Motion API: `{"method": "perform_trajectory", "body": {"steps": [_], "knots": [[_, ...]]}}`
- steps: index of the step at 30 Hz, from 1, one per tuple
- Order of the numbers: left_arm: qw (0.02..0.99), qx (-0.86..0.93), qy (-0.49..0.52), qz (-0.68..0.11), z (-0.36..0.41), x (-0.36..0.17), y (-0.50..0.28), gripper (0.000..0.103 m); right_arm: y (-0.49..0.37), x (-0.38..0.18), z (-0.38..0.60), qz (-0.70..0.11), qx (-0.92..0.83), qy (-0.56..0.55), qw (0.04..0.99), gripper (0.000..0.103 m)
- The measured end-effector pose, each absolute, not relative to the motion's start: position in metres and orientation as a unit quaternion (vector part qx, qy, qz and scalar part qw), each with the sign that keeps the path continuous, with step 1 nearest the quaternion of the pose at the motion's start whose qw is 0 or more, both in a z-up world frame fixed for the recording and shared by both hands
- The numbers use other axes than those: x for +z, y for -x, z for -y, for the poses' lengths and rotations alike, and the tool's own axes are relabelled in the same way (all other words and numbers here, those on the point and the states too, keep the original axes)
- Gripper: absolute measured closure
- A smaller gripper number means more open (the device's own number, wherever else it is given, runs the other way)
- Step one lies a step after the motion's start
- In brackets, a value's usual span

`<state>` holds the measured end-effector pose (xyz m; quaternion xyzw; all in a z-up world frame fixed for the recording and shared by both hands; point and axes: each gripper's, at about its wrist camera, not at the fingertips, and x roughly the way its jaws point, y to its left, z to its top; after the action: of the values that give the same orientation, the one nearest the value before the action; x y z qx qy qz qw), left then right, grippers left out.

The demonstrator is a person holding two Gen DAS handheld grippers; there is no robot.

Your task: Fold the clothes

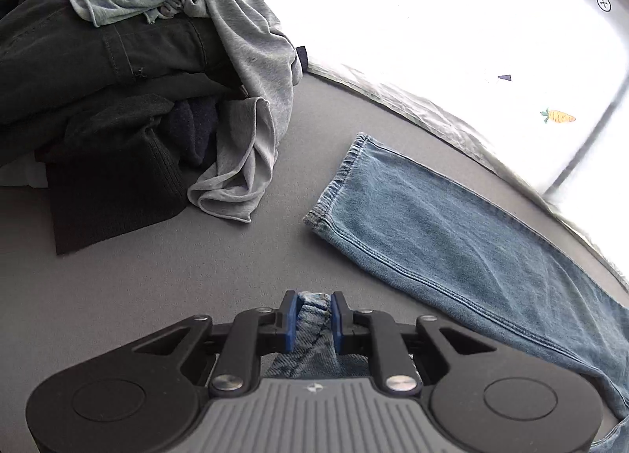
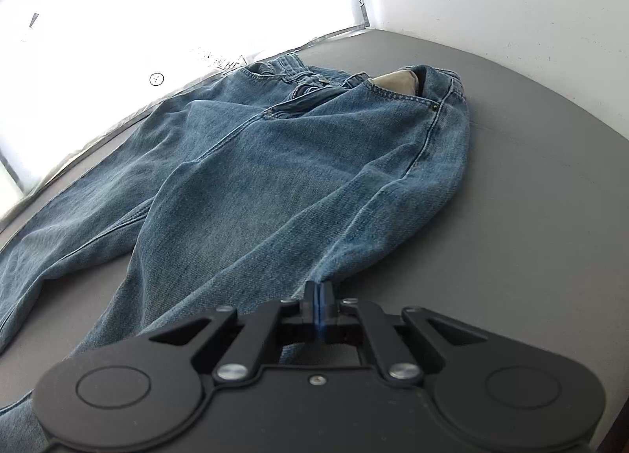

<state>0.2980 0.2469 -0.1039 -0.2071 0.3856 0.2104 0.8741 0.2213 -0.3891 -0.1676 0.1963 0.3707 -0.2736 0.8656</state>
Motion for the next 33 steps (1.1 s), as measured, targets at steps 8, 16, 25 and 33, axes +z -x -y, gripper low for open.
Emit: {"method": "perform_trajectory", "body": {"steps": [8,16,25,33], "knots": [[0.861,0.266,0.211,-0.379,-0.271,-0.112,-0.304,0.085,-0.219,-0.171,0.373,-0.386,-0.253,-0.177,0.869,0.102],[0.855,0.253,0.145,-0.428,-0.267,-0.148,-0.313,0.079,-0.215,-0.175,0.383,-0.400,-0.267,-0.199,0.854,0.089],[0.837,0.243,0.218,-0.438,-0.273,-0.147,-0.271,0.065,-0.200,-0.180,0.409,-0.369,-0.302,-0.278,0.834,0.057],[0.818,0.260,0.251,-0.448,-0.263,-0.153,-0.224,0.059,-0.208,-0.178,0.429,-0.361,-0.302,-0.303,0.829,0.049]]}}
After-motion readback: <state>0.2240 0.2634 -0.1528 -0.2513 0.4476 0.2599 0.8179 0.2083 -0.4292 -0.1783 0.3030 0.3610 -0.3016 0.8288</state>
